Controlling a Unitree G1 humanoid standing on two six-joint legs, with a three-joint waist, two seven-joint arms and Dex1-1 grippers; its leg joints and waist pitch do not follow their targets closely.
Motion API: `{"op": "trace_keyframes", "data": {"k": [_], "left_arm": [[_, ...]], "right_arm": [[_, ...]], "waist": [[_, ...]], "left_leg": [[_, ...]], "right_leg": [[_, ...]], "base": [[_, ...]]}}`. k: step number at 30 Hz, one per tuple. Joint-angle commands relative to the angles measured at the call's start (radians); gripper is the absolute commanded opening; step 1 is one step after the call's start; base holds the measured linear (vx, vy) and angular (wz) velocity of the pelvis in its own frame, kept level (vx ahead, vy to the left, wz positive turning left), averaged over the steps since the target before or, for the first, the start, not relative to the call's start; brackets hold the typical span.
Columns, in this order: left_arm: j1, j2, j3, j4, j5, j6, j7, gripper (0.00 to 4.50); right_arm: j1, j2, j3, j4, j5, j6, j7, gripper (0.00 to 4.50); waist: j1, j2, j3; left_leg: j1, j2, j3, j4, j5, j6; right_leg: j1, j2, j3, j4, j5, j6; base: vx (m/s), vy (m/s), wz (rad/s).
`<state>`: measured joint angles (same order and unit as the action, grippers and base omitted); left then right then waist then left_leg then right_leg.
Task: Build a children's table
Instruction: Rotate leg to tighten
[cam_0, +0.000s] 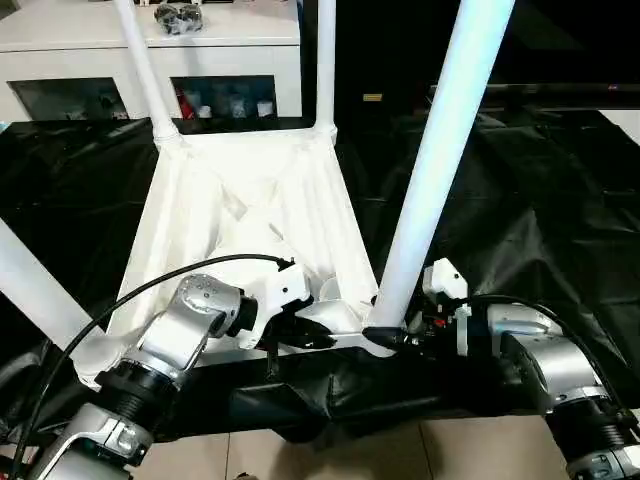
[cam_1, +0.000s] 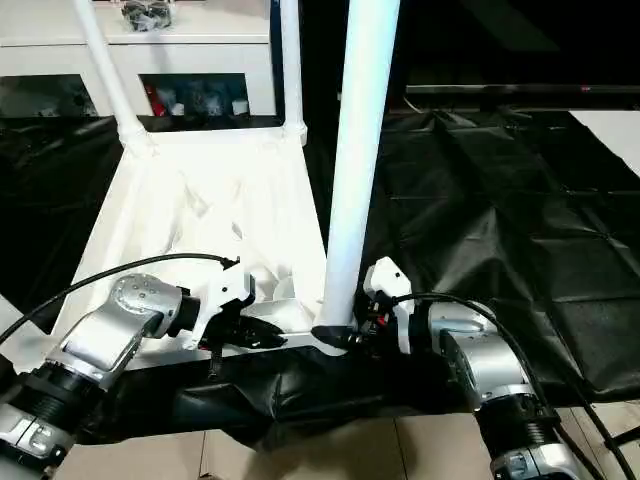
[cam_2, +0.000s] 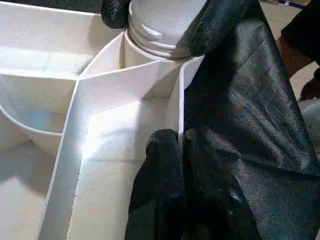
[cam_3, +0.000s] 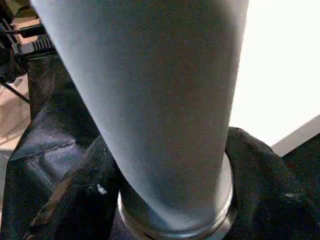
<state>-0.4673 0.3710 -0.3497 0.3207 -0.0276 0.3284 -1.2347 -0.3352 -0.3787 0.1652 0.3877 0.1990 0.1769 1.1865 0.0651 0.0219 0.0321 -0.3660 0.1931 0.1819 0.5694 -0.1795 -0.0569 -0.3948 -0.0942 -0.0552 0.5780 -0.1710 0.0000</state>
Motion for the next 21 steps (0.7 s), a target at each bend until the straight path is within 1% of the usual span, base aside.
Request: {"op": "trace_keyframes", "data": {"k": [1, 5, 6, 7, 8, 9, 10, 11, 12, 13, 14, 15, 16, 17, 18, 19, 20, 21], "left_arm": [[-0.027, -0.025, -0.01, -0.001, -0.009, -0.008, 0.029, 0.0], [-0.014, -0.028, 0.004, -0.005, -0.007, -0.005, 0.056, 0.0], [-0.012, -0.03, 0.007, -0.005, -0.007, -0.003, 0.061, 0.0], [-0.011, -0.049, 0.019, -0.005, -0.006, 0.009, 0.1, 0.0], [-0.011, -0.049, 0.019, -0.005, -0.006, 0.009, 0.1, 0.0], [-0.012, -0.066, 0.025, -0.003, -0.003, 0.02, 0.131, 0.0], [-0.013, -0.074, 0.027, -0.003, -0.002, 0.025, 0.142, 0.0], [-0.02, -0.118, 0.034, 0.003, 0.0, 0.047, 0.197, 0.0], [-0.025, -0.144, 0.038, 0.006, 0.001, 0.06, 0.229, 0.0], [-0.026, -0.149, 0.039, 0.007, 0.001, 0.063, 0.236, 0.0], [-0.032, -0.174, 0.042, 0.01, 0.001, 0.072, 0.264, 0.0], [-0.042, -0.206, 0.046, 0.017, 0.002, 0.083, 0.3, 0.0], [-0.046, -0.223, 0.047, 0.021, 0.003, 0.088, 0.315, 0.0], [-0.046, -0.223, 0.047, 0.021, 0.003, 0.088, 0.315, 0.0], [-0.053, -0.248, 0.044, 0.026, 0.005, 0.09, 0.335, 0.0], [-0.054, -0.254, 0.043, 0.027, 0.006, 0.091, 0.34, 0.0], [-0.055, -0.267, 0.039, 0.026, 0.008, 0.09, 0.348, 0.0], [-0.055, -0.269, 0.037, 0.025, 0.009, 0.089, 0.348, 0.0]], "right_arm": [[0.034, 0.042, 0.104, -0.004, -0.005, 0.031, 0.06, 2.68], [0.04, 0.054, 0.102, 0.008, -0.009, 0.024, 0.047, 2.64], [0.041, 0.056, 0.101, 0.011, -0.01, 0.024, 0.043, 2.64], [0.04, 0.083, 0.081, 0.026, -0.009, 0.028, -0.008, 2.64], [0.04, 0.083, 0.081, 0.026, -0.009, 0.028, -0.008, 2.64], [0.034, 0.108, 0.06, 0.044, -0.011, 0.026, -0.062, 2.64], [0.031, 0.119, 0.05, 0.055, -0.013, 0.021, -0.088, 2.64], [0.004, 0.174, 0.0, 0.125, -0.031, 0.01, -0.241, 2.63], [-0.012, 0.203, -0.025, 0.164, -0.042, 0.008, -0.325, 2.63], [-0.015, 0.209, -0.03, 0.172, -0.044, 0.007, -0.343, 2.63], [-0.025, 0.237, -0.05, 0.195, -0.046, 0.008, -0.411, 2.62], [-0.041, 0.272, -0.078, 0.224, -0.045, 0.011, -0.498, 2.62], [-0.05, 0.289, -0.091, 0.241, -0.042, 0.017, -0.536, 2.62], [-0.05, 0.289, -0.091, 0.241, -0.042, 0.017, -0.536, 2.62], [-0.062, 0.315, -0.095, 0.263, -0.049, 0.016, -0.585, 2.62], [-0.066, 0.322, -0.095, 0.27, -0.054, 0.015, -0.604, 2.62], [-0.075, 0.34, -0.089, 0.284, -0.073, 0.005, -0.638, 2.62], [-0.078, 0.344, -0.084, 0.288, -0.08, -0.002, -0.645, 2.62]], "waist": [[0.001, -0.008, -0.048], [0.001, -0.007, -0.048], [-0.001, -0.003, -0.048], [-0.001, -0.005, -0.048], [-0.003, -0.004, -0.044], [-0.003, -0.004, -0.044], [-0.007, -0.003, -0.041], [-0.009, -0.001, -0.039], [-0.016, -0.002, -0.035], [-0.019, -0.003, -0.034], [-0.025, -0.002, -0.033], [-0.029, -0.002, -0.032], [-0.04, -0.003, -0.031], [-0.045, -0.002, -0.033], [-0.046, -0.002, -0.033], [-0.05, 0.004, -0.033], [-0.056, 0.002, -0.034], [-0.056, 0.003, -0.033]], "left_leg": [[0.01, 0.035, -0.006, -0.069, -0.252, 0.041], [0.009, 0.035, -0.007, -0.07, -0.258, 0.036], [0.01, 0.035, -0.006, -0.07, -0.261, 0.033], [0.011, 0.034, -0.006, -0.07, -0.266, 0.031], [0.009, 0.034, -0.007, -0.073, -0.281, 0.026], [0.012, 0.034, -0.008, -0.073, -0.293, 0.022], [0.015, 0.034, -0.008, -0.074, -0.319, 0.013], [0.016, 0.033, -0.011, -0.077, -0.342, -0.003], [0.02, 0.031, -0.015, -0.079, -0.387, -0.017], [0.02, 0.03, -0.017, -0.08, -0.4, -0.024], [0.017, 0.028, -0.023, -0.083, -0.42, -0.034], [0.019, 0.027, -0.024, -0.082, -0.431, -0.036], [0.017, 0.024, -0.028, -0.082, -0.451, -0.037], [0.014, 0.022, -0.033, -0.082, -0.46, -0.034], [0.012, 0.022, -0.034, -0.083, -0.463, -0.031], [0.015, 0.023, -0.034, -0.084, -0.473, -0.03], [0.012, 0.021, -0.036, -0.084, -0.478, -0.026], [0.013, 0.021, -0.035, -0.085, -0.481, -0.024]], "right_leg": [[0.04, -0.043, 0.031, -0.06, -0.24, -0.226], [0.039, -0.044, 0.031, -0.062, -0.26, -0.218], [0.039, -0.043, 0.031, -0.063, -0.26, -0.215], [0.039, -0.043, 0.031, -0.064, -0.265, -0.216], [0.038, -0.044, 0.031, -0.066, -0.29, -0.212], [0.037, -0.044, 0.031, -0.068, -0.31, -0.207], [0.031, -0.045, 0.032, -0.074, -0.35, -0.2], [0.03, -0.047, 0.031, -0.077, -0.397, -0.186], [0.025, -0.048, 0.028, -0.086, -0.472, -0.166], [0.026, -0.049, 0.026, -0.088, -0.507, -0.152], [0.028, -0.049, 0.022, -0.093, -0.556, -0.124], [0.026, -0.048, 0.021, -0.096, -0.573, -0.114], [0.024, -0.049, 0.018, -0.102, -0.606, -0.096], [0.027, -0.05, 0.015, -0.105, -0.621, -0.084], [0.028, -0.049, 0.014, -0.107, -0.619, -0.08], [0.024, -0.049, 0.012, -0.111, -0.601, -0.085], [0.027, -0.047, 0.008, -0.11, -0.59, -0.087], [0.025, -0.048, 0.007, -0.112, -0.591, -0.088]], "base": [[0.0, 0.0, 0.0], [0.0, 0.0, 0.0], [0.0, 0.0, 0.0], [0.0, 0.0, 0.0], [0.0, 0.0, 0.0], [0.0, 0.0, 0.0], [0.0, 0.0, 0.0], [0.0, 0.0, 0.0], [0.0, 0.0, 0.0], [0.0, 0.0, 0.0], [0.0, 0.0, 0.0], [0.0, 0.0, 0.0], [0.0, 0.0, 0.0], [-0.055, 0.023, -0.16], [0.0, 0.0, 0.0], [0.0, 0.0, 0.0], [0.0, 0.0, 0.0], [0.0, 0.0, 0.0]]}}
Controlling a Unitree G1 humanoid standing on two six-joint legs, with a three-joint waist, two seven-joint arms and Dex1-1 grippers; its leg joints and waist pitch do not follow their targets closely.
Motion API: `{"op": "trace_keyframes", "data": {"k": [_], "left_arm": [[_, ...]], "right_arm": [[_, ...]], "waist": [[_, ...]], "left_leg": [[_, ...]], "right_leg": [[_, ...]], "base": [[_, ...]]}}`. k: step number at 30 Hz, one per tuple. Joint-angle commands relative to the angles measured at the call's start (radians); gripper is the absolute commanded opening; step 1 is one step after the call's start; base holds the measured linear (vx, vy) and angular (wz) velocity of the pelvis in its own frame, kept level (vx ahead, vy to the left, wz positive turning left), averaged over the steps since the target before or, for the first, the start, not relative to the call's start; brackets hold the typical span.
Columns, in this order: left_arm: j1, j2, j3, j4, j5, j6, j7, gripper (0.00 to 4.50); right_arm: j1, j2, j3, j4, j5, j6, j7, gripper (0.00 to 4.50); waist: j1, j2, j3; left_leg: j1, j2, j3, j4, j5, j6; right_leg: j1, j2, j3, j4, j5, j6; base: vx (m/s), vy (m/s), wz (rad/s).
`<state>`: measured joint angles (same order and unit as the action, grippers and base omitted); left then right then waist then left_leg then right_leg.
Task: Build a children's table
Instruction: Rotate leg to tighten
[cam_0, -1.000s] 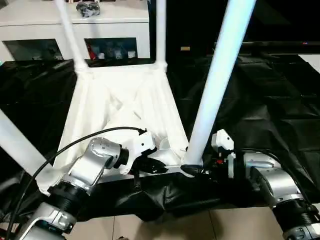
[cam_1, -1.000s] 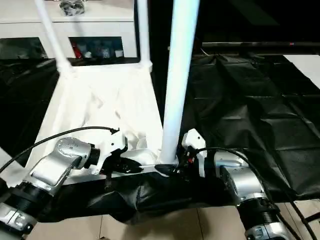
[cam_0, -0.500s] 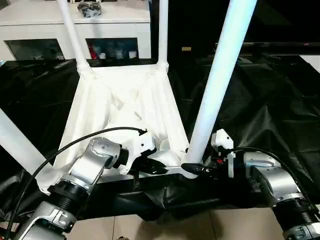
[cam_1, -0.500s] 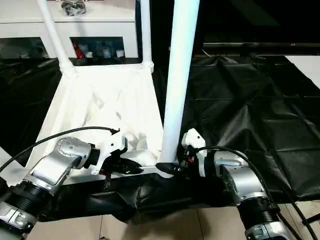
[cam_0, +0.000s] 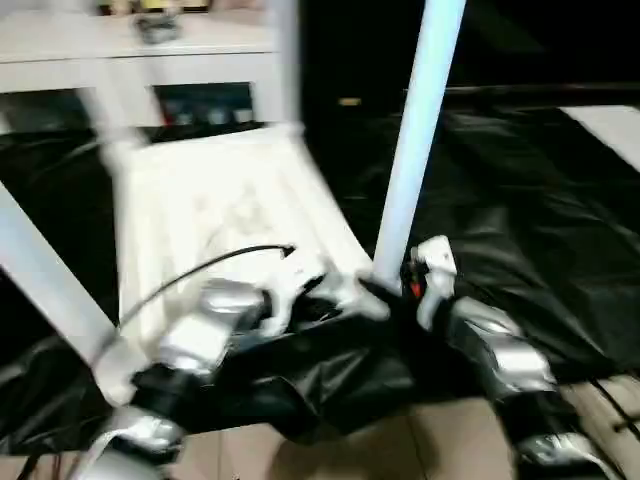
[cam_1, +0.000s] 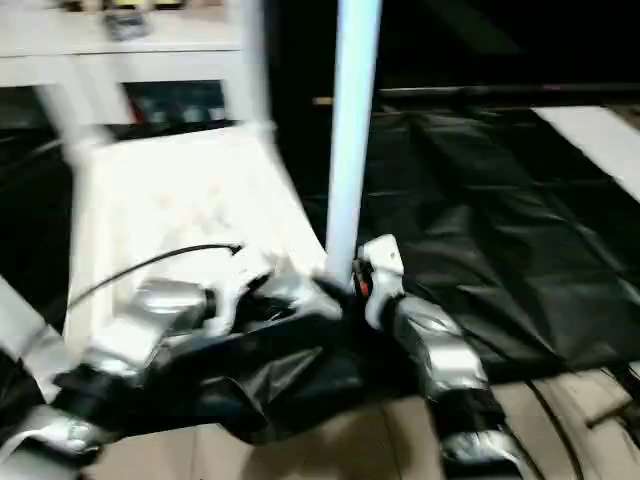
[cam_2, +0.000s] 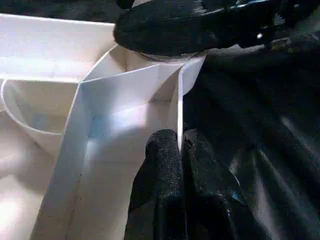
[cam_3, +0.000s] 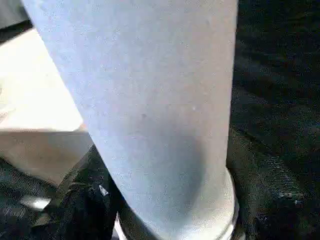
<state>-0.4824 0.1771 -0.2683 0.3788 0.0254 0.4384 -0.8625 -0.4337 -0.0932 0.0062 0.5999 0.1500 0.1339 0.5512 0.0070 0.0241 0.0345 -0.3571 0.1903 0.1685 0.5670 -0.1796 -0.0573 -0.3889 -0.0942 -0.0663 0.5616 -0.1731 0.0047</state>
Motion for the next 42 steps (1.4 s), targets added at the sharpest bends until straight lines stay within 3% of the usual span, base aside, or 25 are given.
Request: {"op": "trace_keyframes", "data": {"k": [1, 3, 4, 5, 7, 10, 11, 12, 14, 15, 16, 18, 19, 21, 25, 26, 30, 32, 33, 36, 39, 41, 42], "left_arm": [[-0.039, -0.079, -0.047, -0.035, -0.041, -0.022, -0.021, 0.0], [-0.032, -0.071, -0.053, -0.046, -0.036, -0.024, -0.029, 0.0], [-0.027, -0.061, -0.055, -0.048, -0.03, -0.027, -0.031, 0.0], [-0.024, -0.053, -0.057, -0.049, -0.026, -0.031, -0.032, 0.0], [-0.02, -0.043, -0.059, -0.051, -0.021, -0.036, -0.033, 0.0], [-0.015, -0.014, -0.063, -0.05, -0.011, -0.062, -0.048, 0.0], [-0.015, -0.013, -0.063, -0.049, -0.011, -0.064, -0.049, 0.0], [-0.015, -0.003, -0.063, -0.045, -0.009, -0.071, -0.059, 0.0], [-0.017, 0.007, -0.059, -0.042, -0.01, -0.075, -0.072, 0.0], [-0.017, 0.015, -0.059, -0.043, -0.01, -0.079, -0.084, 0.0], [-0.017, 0.015, -0.059, -0.043, -0.01, -0.079, -0.084, 0.0], [-0.012, 0.027, -0.062, -0.044, -0.012, -0.085, -0.097, 0.0], [-0.01, 0.03, -0.064, -0.045, -0.013, -0.087, -0.102, 0.0], [-0.003, 0.037, -0.069, -0.047, -0.015, -0.095, -0.114, 0.0], [0.007, 0.044, -0.073, -0.055, -0.023, -0.102, -0.131, 0.0], [0.009, 0.046, -0.074, -0.058, -0.025, -0.102, -0.135, 0.0], [0.014, 0.055, -0.079, -0.067, -0.035, -0.102, -0.151, 0.0], [0.014, 0.056, -0.079, -0.068, -0.037, -0.103, -0.156, 0.0], [0.013, 0.058, -0.081, -0.069, -0.041, -0.104, -0.161, 0.0], [0.007, 0.057, -0.084, -0.063, -0.041, -0.106, -0.163, 0.0], [0.005, 0.069, -0.091, -0.07, -0.044, -0.111, -0.181, 0.0], [0.006, 0.075, -0.093, -0.074, -0.045, -0.112, -0.186, 0.0], [0.007, 0.078, -0.093, -0.076, -0.045, -0.114, -0.186, 0.0]], "right_arm": [[0.015, 0.067, 0.078, 0.085, -0.044, 0.026, -0.02, 2.62], [0.009, 0.084, 0.063, 0.093, -0.03, 0.021, -0.01, 3.18], [0.007, 0.086, 0.055, 0.093, -0.017, 0.023, 0.001, 3.32], [0.006, 0.084, 0.054, 0.092, -0.016, 0.018, 0.006, 3.38], [0.011, 0.071, 0.067, 0.08, -0.027, 0.0, 0.015, 3.49], [0.05, 0.008, 0.1, -0.01, -0.023, -0.004, 0.12, 3.78], [0.054, 0.002, 0.101, -0.017, -0.022, -0.002, 0.129, 3.78], [0.092, -0.061, 0.125, -0.083, -0.017, -0.005, 0.218, 3.78], [0.139, -0.148, 0.14, -0.15, -0.011, -0.01, 0.318, 3.78], [0.173, -0.214, 0.129, -0.198, 0.011, -0.002, 0.391, 3.78], [0.173, -0.214, 0.129, -0.198, 0.011, -0.002, 0.391, 3.78], [0.214, -0.298, 0.087, -0.257, 0.06, 0.023, 0.472, 3.78], [0.222, -0.316, 0.077, -0.268, 0.071, 0.026, 0.489, 3.78], [0.243, -0.36, 0.048, -0.293, 0.091, 0.04, 0.522, 3.78], [0.273, -0.426, 0.014, -0.328, 0.114, 0.059, 0.544, 3.78], [0.279, -0.438, 0.01, -0.335, 0.116, 0.063, 0.545, 3.78], [0.3, -0.462, 0.0, -0.377, 0.135, 0.089, 0.556, 3.78], [0.308, -0.463, 0.002, -0.394, 0.14, 0.095, 0.559, 3.78], [0.316, -0.457, 0.005, -0.413, 0.14, 0.092, 0.557, 3.78], [0.309, -0.443, 0.007, -0.414, 0.134, 0.081, 0.53, 3.78], [0.294, -0.428, 0.009, -0.405, 0.113, 0.062, 0.491, 3.78], [0.278, -0.417, -0.004, -0.397, 0.127, 0.096, 0.47, 3.78], [0.272, -0.409, -0.018, -0.402, 0.15, 0.128, 0.463, 4.08]], "waist": [[0.0, 0.0, -0.037], [-0.003, 0.002, -0.035], [-0.001, 0.009, -0.035], [-0.002, 0.006, -0.036], [0.001, 0.01, -0.036], [0.007, 0.011, -0.041], [0.009, 0.01, -0.043], [0.012, 0.016, -0.043], [0.025, 0.01, -0.045], [0.04, 0.009, -0.046], [0.04, 0.009, -0.046], [0.056, 0.008, -0.055], [0.059, 0.01, -0.058], [0.062, 0.008, -0.06], [0.061, 0.006, -0.055], [0.058, -0.001, -0.053], [0.055, 0.001, -0.051], [0.053, 0.002, -0.053], [0.054, 0.007, -0.055], [0.054, 0.001, -0.057], [0.053, 0.003, -0.057], [0.053, 0.004, -0.057], [0.052, 0.006, -0.058]], "left_leg": [[0.009, 0.024, -0.021, -0.081, -0.485, -0.02], [0.008, 0.024, -0.021, -0.081, -0.496, -0.014], [0.009, 0.025, -0.022, -0.082, -0.502, -0.015], [0.009, 0.026, -0.022, -0.083, -0.505, -0.014], [0.012, 0.028, -0.02, -0.084, -0.507, -0.018], [0.007, 0.031, -0.015, -0.084, -0.473, -0.009], [0.006, 0.032, -0.011, -0.083, -0.442, -0.002], [0.005, 0.032, -0.01, -0.083, -0.426, 0.001], [0.011, 0.034, 0.0, -0.076, -0.389, 0.025], [0.018, 0.035, 0.008, -0.071, -0.357, 0.044], [0.018, 0.035, 0.008, -0.071, -0.357, 0.044], [0.002, 0.038, 0.007, -0.065, -0.228, 0.077], [0.002, 0.038, 0.008, -0.059, -0.182, 0.094], [-0.005, 0.036, 0.008, -0.053, -0.137, 0.122], [-0.005, 0.037, 0.008, -0.057, -0.184, 0.117], [-0.005, 0.037, 0.009, -0.058, -0.202, 0.11], [-0.008, 0.035, 0.006, -0.06, -0.216, 0.092], [-0.007, 0.036, 0.005, -0.059, -0.207, 0.093], [-0.005, 0.037, 0.005, -0.058, -0.195, 0.097], [-0.008, 0.036, 0.006, -0.055, -0.169, 0.105], [-0.006, 0.036, 0.007, -0.053, -0.159, 0.107], [-0.006, 0.035, 0.007, -0.054, -0.159, 0.105], [-0.005, 0.034, 0.007, -0.054, -0.156, 0.104]], "right_leg": [[0.015, -0.048, 0.019, -0.098, -0.587, -0.094], [0.014, -0.047, 0.019, -0.099, -0.588, -0.099], [0.014, -0.047, 0.019, -0.098, -0.584, -0.101], [0.013, -0.047, 0.02, -0.097, -0.569, -0.106], [0.011, -0.045, 0.023, -0.094, -0.528, -0.123], [0.02, -0.042, 0.029, -0.083, -0.42, -0.151], [0.022, -0.042, 0.032, -0.077, -0.368, -0.174], [0.025, -0.041, 0.032, -0.074, -0.342, -0.181], [0.026, -0.037, 0.035, -0.073, -0.287, -0.196], [0.025, -0.039, 0.039, -0.073, -0.273, -0.214], [0.025, -0.039, 0.039, -0.073, -0.273, -0.214], [0.042, -0.042, 0.039, -0.052, -0.146, -0.238], [0.042, -0.041, 0.038, -0.043, -0.079, -0.257], [0.048, -0.042, 0.033, -0.037, -0.037, -0.271], [0.048, -0.045, 0.032, -0.047, -0.143, -0.255], [0.047, -0.045, 0.032, -0.052, -0.188, -0.243], [0.046, -0.045, 0.031, -0.057, -0.258, -0.218], [0.045, -0.045, 0.032, -0.056, -0.248, -0.213], [0.043, -0.044, 0.032, -0.054, -0.227, -0.217], [0.045, -0.043, 0.031, -0.049, -0.186, -0.227], [0.043, -0.044, 0.031, -0.048, -0.177, -0.235], [0.044, -0.043, 0.031, -0.047, -0.18, -0.235], [0.044, -0.042, 0.031, -0.047, -0.176, -0.236]], "base": [[0.0, 0.0, 0.0], [0.0, 0.0, 0.0], [0.0, 0.0, 0.0], [0.0, 0.0, 0.0], [0.0, 0.0, 0.0], [0.0, 0.0, 0.0], [0.0, 0.0, 0.0], [0.0, 0.0, 0.0], [0.028, -0.009, 0.09], [0.056, -0.018, 0.17], [0.061, -0.02, 0.15], [0.059, -0.01, 0.06], [0.0, 0.0, 0.0], [0.0, 0.0, 0.0], [0.0, 0.0, 0.0], [0.0, 0.0, 0.0], [0.0, 0.0, 0.0], [0.0, 0.0, 0.0], [0.0, 0.0, 0.0], [0.0, 0.0, 0.0], [0.0, 0.0, 0.0], [0.0, 0.0, 0.0], [0.0, 0.0, 0.0]]}}
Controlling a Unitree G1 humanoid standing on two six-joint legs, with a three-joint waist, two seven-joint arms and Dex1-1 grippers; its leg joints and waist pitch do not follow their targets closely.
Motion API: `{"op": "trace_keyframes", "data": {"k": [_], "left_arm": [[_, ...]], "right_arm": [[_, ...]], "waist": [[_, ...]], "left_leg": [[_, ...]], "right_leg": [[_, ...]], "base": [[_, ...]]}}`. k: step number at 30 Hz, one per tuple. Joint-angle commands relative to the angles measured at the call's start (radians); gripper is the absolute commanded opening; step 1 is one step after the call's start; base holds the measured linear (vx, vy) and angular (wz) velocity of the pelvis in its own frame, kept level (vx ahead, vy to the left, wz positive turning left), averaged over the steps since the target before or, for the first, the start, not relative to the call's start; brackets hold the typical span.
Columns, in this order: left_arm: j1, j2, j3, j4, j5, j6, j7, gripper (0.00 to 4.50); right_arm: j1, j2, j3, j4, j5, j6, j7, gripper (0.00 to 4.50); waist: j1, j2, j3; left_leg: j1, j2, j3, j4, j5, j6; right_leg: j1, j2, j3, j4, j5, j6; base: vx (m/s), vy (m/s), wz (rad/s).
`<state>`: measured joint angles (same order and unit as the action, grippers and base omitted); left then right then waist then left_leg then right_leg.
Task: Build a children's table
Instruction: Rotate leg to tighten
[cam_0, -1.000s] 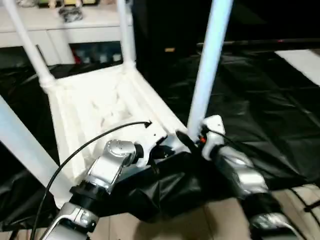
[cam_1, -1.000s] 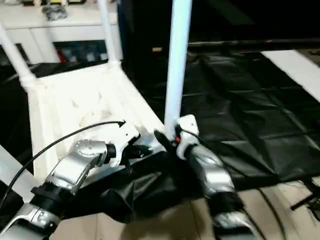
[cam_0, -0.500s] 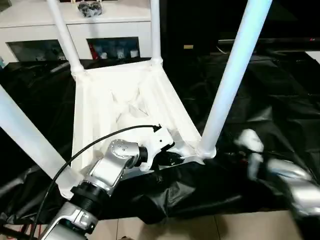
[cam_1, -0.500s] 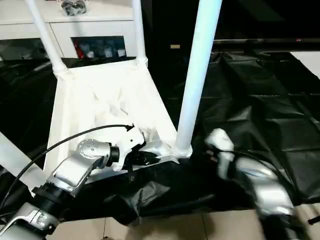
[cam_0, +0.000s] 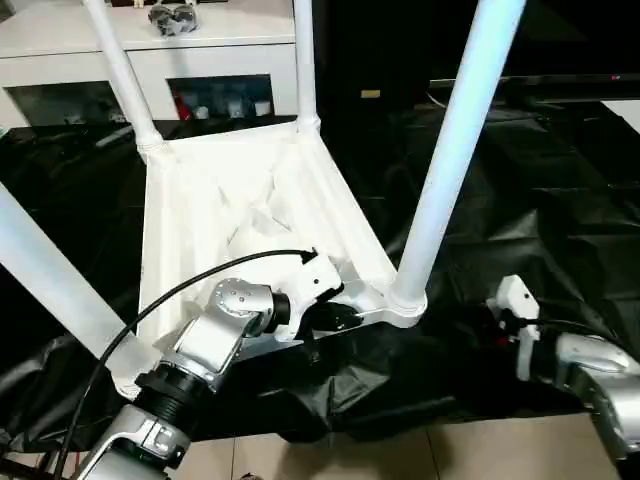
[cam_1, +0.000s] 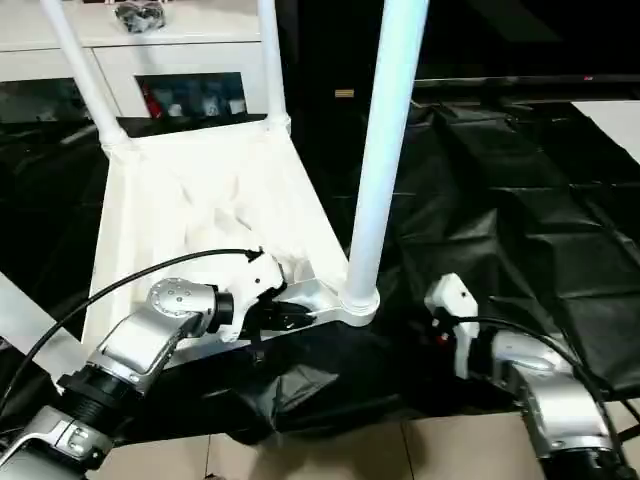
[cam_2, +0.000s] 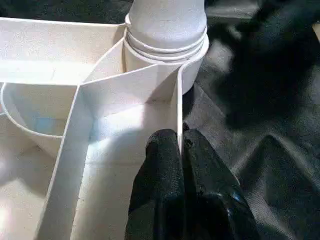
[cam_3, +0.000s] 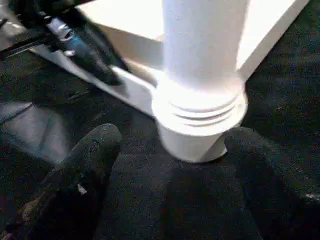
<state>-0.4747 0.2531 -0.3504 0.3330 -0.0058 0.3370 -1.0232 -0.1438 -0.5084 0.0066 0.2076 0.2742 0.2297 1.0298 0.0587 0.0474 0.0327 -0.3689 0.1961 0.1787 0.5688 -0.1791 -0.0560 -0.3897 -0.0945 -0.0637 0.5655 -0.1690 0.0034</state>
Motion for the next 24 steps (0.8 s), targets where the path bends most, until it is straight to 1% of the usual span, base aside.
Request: {"op": "trace_keyframes", "data": {"k": [1, 2, 3, 4, 5, 8, 9, 10, 11, 12, 13, 14, 15, 17, 18, 19, 20, 21, 22, 23, 24], "left_arm": [[-0.001, 0.003, -0.011, -0.03, -0.014, -0.013, -0.025, 0.0], [0.0, 0.006, -0.012, -0.03, -0.013, -0.015, -0.027, 0.0], [0.0, 0.009, -0.014, -0.029, -0.014, -0.016, -0.03, 0.0], [0.0, 0.009, -0.014, -0.029, -0.014, -0.016, -0.03, 0.0], [-0.001, 0.011, -0.016, -0.029, -0.015, -0.017, -0.034, 0.0], [-0.003, 0.013, -0.018, -0.027, -0.015, -0.02, -0.037, 0.0], [-0.005, 0.014, -0.019, -0.026, -0.016, -0.021, -0.04, 0.0], [-0.005, 0.015, -0.02, -0.026, -0.016, -0.021, -0.041, 0.0], [-0.006, 0.015, -0.02, -0.025, -0.017, -0.021, -0.042, 0.0], [-0.006, 0.015, -0.02, -0.025, -0.017, -0.021, -0.043, 0.0], [-0.008, 0.014, -0.02, -0.023, -0.016, -0.022, -0.042, 0.0], [-0.007, 0.014, -0.02, -0.022, -0.016, -0.022, -0.041, 0.0], [-0.007, 0.014, -0.02, -0.022, -0.016, -0.023, -0.041, 0.0], [-0.008, 0.013, -0.019, -0.021, -0.016, -0.023, -0.039, 0.0], [-0.007, 0.013, -0.019, -0.021, -0.017, -0.023, -0.038, 0.0], [-0.008, 0.013, -0.018, -0.02, -0.017, -0.023, -0.036, 0.0], [-0.008, 0.013, -0.018, -0.02, -0.018, -0.022, -0.036, 0.0], [-0.009, 0.014, -0.018, -0.019, -0.018, -0.022, -0.036, 0.0], [-0.009, 0.014, -0.018, -0.018, -0.018, -0.023, -0.037, 0.0], [-0.009, 0.014, -0.018, -0.018, -0.018, -0.023, -0.037, 0.0], [-0.008, 0.015, -0.018, -0.019, -0.017, -0.023, -0.037, 0.0]], "right_arm": [[-0.019, 0.008, -0.023, -0.015, 0.036, 0.045, -0.015, 4.14], [-0.015, 0.006, -0.024, -0.032, 0.048, 0.059, -0.008, 4.14], [-0.009, 0.002, -0.018, -0.051, 0.05, 0.064, 0.003, 4.34], [-0.009, 0.002, -0.018, -0.051, 0.05, 0.064, 0.003, 4.34], [-0.006, 0.003, -0.013, -0.068, 0.055, 0.066, 0.009, 4.44], [-0.014, 0.015, -0.01, -0.069, 0.048, 0.051, -0.008, 4.44], [-0.033, 0.028, 0.003, -0.045, -0.007, -0.014, -0.058, 4.44], [-0.038, 0.031, 0.006, -0.037, -0.022, -0.031, -0.071, 4.44], [-0.054, 0.041, 0.011, -0.016, -0.041, -0.048, -0.095, 4.44], [-0.062, 0.049, 0.015, -0.007, -0.039, -0.046, -0.096, 4.44], [-0.07, 0.054, 0.021, -0.004, -0.033, -0.036, -0.092, 4.44], [-0.076, 0.062, 0.036, -0.004, -0.031, -0.028, -0.081, 4.44], [-0.08, 0.067, 0.048, -0.006, -0.032, -0.026, -0.073, 4.44], [-0.088, 0.076, 0.061, 0.004, -0.035, -0.027, -0.065, 4.44], [-0.098, 0.086, 0.072, 0.019, -0.041, -0.034, -0.063, 4.44], [-0.123, 0.105, 0.086, 0.063, -0.061, -0.058, -0.073, 4.44], [-0.131, 0.11, 0.089, 0.077, -0.067, -0.066, -0.078, 4.44], [-0.149, 0.12, 0.088, 0.103, -0.074, -0.067, -0.092, 4.29], [-0.174, 0.135, 0.084, 0.14, -0.077, -0.064, -0.107, 4.29], [-0.175, 0.136, 0.084, 0.141, -0.077, -0.064, -0.107, 4.18], [-0.187, 0.141, 0.085, 0.157, -0.077, -0.064, -0.103, 4.08]], "waist": [[0.001, -0.016, -0.056], [0.0, -0.016, -0.055], [0.003, -0.009, -0.056], [0.003, -0.011, -0.055], [0.003, -0.012, -0.056], [0.001, -0.013, -0.054], [0.001, -0.014, -0.054], [0.0, -0.014, -0.054], [-0.002, -0.014, -0.053], [-0.002, -0.015, -0.054], [-0.002, -0.018, -0.055], [0.0, -0.016, -0.055], [0.0, -0.014, -0.054], [-0.001, -0.013, -0.056], [-0.001, -0.013, -0.057], [-0.001, -0.012, -0.058], [-0.003, -0.012, -0.058], [-0.002, -0.013, -0.059], [0.0, -0.011, -0.06], [-0.001, -0.013, -0.06], [0.0, -0.013, -0.06]], "left_leg": [[0.007, 0.03, -0.004, -0.055, -0.159, 0.102], [0.007, 0.029, -0.004, -0.055, -0.163, 0.102], [0.009, 0.03, -0.004, -0.054, -0.173, 0.097], [0.008, 0.03, -0.004, -0.055, -0.174, 0.095], [0.007, 0.03, -0.004, -0.055, -0.174, 0.092], [0.007, 0.029, -0.004, -0.056, -0.188, 0.083], [0.007, 0.029, -0.004, -0.056, -0.196, 0.075], [0.006, 0.027, -0.004, -0.056, -0.194, 0.066], [0.006, 0.026, -0.003, -0.056, -0.199, 0.059], [0.005, 0.025, -0.004, -0.056, -0.201, 0.058], [0.006, 0.026, -0.003, -0.055, -0.199, 0.059], [0.008, 0.026, -0.003, -0.054, -0.198, 0.061], [0.006, 0.027, -0.004, -0.054, -0.195, 0.066], [0.004, 0.027, -0.004, -0.054, -0.186, 0.071], [0.006, 0.027, -0.003, -0.052, -0.185, 0.072], [0.005, 0.028, -0.004, -0.052, -0.179, 0.072], [0.004, 0.026, -0.004, -0.052, -0.177, 0.069], [0.006, 0.027, -0.003, -0.05, -0.175, 0.069], [0.007, 0.028, -0.004, -0.05, -0.163, 0.07], [0.004, 0.027, -0.004, -0.049, -0.154, 0.071], [0.005, 0.026, -0.002, -0.048, -0.153, 0.073]], "right_leg": [[0.045, -0.042, 0.028, -0.049, -0.174, -0.237], [0.045, -0.041, 0.029, -0.05, -0.174, -0.237], [0.044, -0.041, 0.029, -0.05, -0.17, -0.238], [0.046, -0.04, 0.029, -0.05, -0.169, -0.237], [0.047, -0.041, 0.029, -0.049, -0.166, -0.235], [0.045, -0.042, 0.029, -0.051, -0.191, -0.23], [0.043, -0.044, 0.029, -0.053, -0.213, -0.225], [0.044, -0.043, 0.029, -0.053, -0.223, -0.219], [0.041, -0.042, 0.03, -0.053, -0.236, -0.217], [0.043, -0.042, 0.03, -0.052, -0.239, -0.215], [0.041, -0.041, 0.03, -0.052, -0.235, -0.213], [0.041, -0.041, 0.031, -0.05, -0.229, -0.215], [0.041, -0.04, 0.031, -0.05, -0.22, -0.216], [0.042, -0.04, 0.03, -0.046, -0.196, -0.222], [0.041, -0.04, 0.031, -0.046, -0.188, -0.224], [0.041, -0.04, 0.03, -0.043, -0.174, -0.233], [0.04, -0.039, 0.029, -0.042, -0.166, -0.24], [0.039, -0.04, 0.03, -0.041, -0.161, -0.243], [0.04, -0.039, 0.031, -0.038, -0.141, -0.247], [0.041, -0.039, 0.03, -0.035, -0.126, -0.254], [0.041, -0.038, 0.03, -0.035, -0.123, -0.254]], "base": [[0.0, 0.0, 0.0], [0.0, 0.0, 0.0], [0.0, 0.0, 0.0], [0.0, 0.0, 0.0], [0.0, 0.0, 0.0], [0.0, 0.0, 0.0], [0.0, 0.0, 0.0], [0.0, 0.0, 0.0], [0.0, 0.0, 0.0], [0.0, 0.0, 0.0], [0.0, 0.0, 0.0], [0.0, 0.0, 0.0], [0.0, 0.0, 0.0], [0.0, 0.0, 0.0], [0.0, 0.0, 0.0], [0.0, 0.0, 0.0], [0.0, 0.0, 0.0], [0.0, 0.0, 0.0], [0.0, 0.0, 0.0], [0.0, 0.0, 0.0], [0.0, 0.0, 0.0]]}}
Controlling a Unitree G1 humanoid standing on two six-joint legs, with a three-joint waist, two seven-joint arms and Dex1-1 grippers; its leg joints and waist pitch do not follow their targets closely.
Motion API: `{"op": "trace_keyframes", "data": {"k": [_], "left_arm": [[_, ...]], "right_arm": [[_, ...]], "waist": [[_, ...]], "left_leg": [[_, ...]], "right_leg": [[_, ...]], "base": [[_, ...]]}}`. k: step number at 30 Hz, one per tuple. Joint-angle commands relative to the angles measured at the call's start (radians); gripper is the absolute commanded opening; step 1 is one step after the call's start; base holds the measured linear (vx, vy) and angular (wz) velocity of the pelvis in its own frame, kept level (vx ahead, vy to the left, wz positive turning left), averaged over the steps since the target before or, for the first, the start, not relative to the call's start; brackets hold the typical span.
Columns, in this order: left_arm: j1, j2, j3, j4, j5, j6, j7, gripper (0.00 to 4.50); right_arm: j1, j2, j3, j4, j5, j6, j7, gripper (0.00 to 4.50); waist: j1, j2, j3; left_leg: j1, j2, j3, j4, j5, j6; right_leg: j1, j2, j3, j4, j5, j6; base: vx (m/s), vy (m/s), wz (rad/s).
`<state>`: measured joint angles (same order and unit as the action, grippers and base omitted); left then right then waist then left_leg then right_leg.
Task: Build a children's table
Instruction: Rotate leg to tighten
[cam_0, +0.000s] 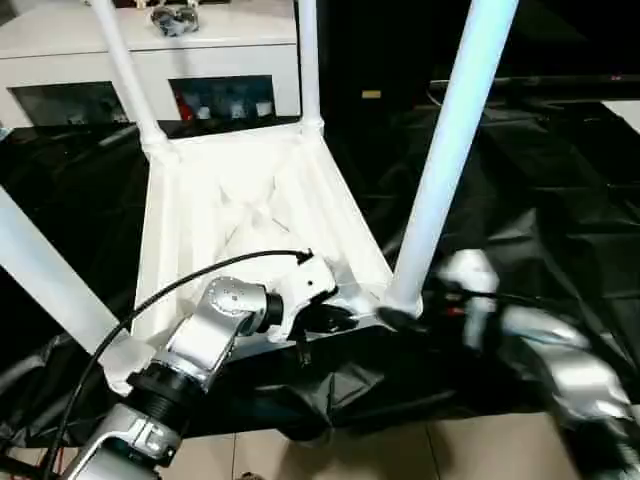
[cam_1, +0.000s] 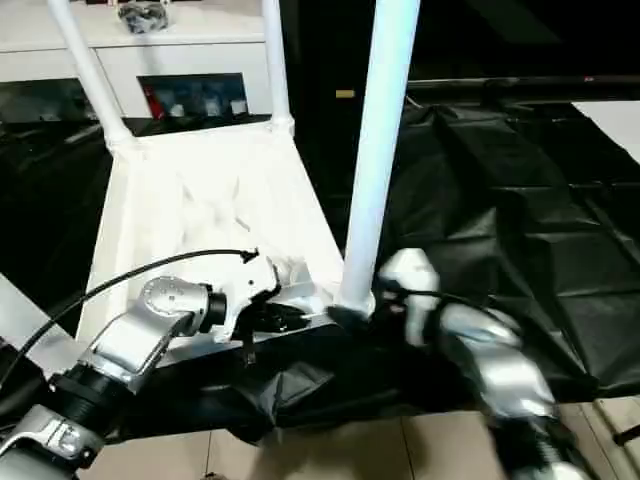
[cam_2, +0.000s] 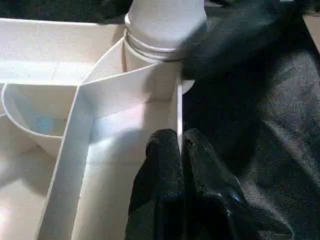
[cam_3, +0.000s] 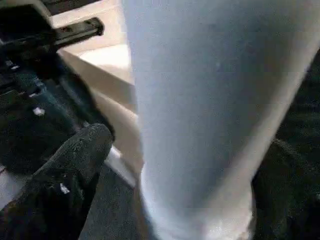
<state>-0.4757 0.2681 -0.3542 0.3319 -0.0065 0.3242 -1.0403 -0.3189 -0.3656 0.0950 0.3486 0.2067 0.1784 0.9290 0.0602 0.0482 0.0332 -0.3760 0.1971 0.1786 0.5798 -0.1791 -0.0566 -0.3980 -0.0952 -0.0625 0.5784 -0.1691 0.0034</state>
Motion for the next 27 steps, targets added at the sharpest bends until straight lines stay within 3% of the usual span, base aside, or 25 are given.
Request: {"op": "trace_keyframes", "data": {"k": [1, 7, 16, 27], "left_arm": [[-0.007, 0.0, -0.014, -0.018, -0.016, -0.01, -0.02, 0.0], [0.0, 0.008, -0.008, -0.026, -0.017, -0.008, -0.018, 0.0], [0.003, 0.009, -0.004, -0.026, -0.017, -0.006, -0.011, 0.0], [0.023, 0.014, -0.001, -0.047, -0.022, 0.005, -0.004, 0.0]], "right_arm": [[-0.013, -0.002, -0.003, 0.017, -0.009, -0.013, -0.001, 4.01], [-0.034, 0.002, 0.016, 0.037, -0.007, -0.023, 0.023, 3.51], [-0.054, 0.013, 0.022, 0.082, -0.016, -0.044, 0.034, 2.7], [-0.046, 0.031, 0.018, 0.094, -0.015, -0.054, 0.014, 2.62]], "waist": [[-0.003, -0.018, -0.061], [0.0, -0.021, -0.06], [-0.004, -0.026, -0.056], [-0.006, -0.024, -0.057]], "left_leg": [[0.012, 0.026, -0.002, -0.059, -0.152, 0.076], [0.011, 0.026, -0.001, -0.057, -0.143, 0.09], [0.011, 0.026, 0.0, -0.058, -0.176, 0.07], [0.011, 0.026, -0.001, -0.058, -0.176, 0.066]], "right_leg": [[0.049, -0.038, 0.029, -0.047, -0.121, -0.253], [0.05, -0.04, 0.029, -0.046, -0.128, -0.249], [0.047, -0.039, 0.031, -0.05, -0.186, -0.236], [0.048, -0.039, 0.031, -0.047, -0.166, -0.242]], "base": [[0.0, 0.0, 0.0], [0.0, 0.0, 0.0], [0.0, 0.0, 0.0], [0.0, 0.0, 0.0]]}}
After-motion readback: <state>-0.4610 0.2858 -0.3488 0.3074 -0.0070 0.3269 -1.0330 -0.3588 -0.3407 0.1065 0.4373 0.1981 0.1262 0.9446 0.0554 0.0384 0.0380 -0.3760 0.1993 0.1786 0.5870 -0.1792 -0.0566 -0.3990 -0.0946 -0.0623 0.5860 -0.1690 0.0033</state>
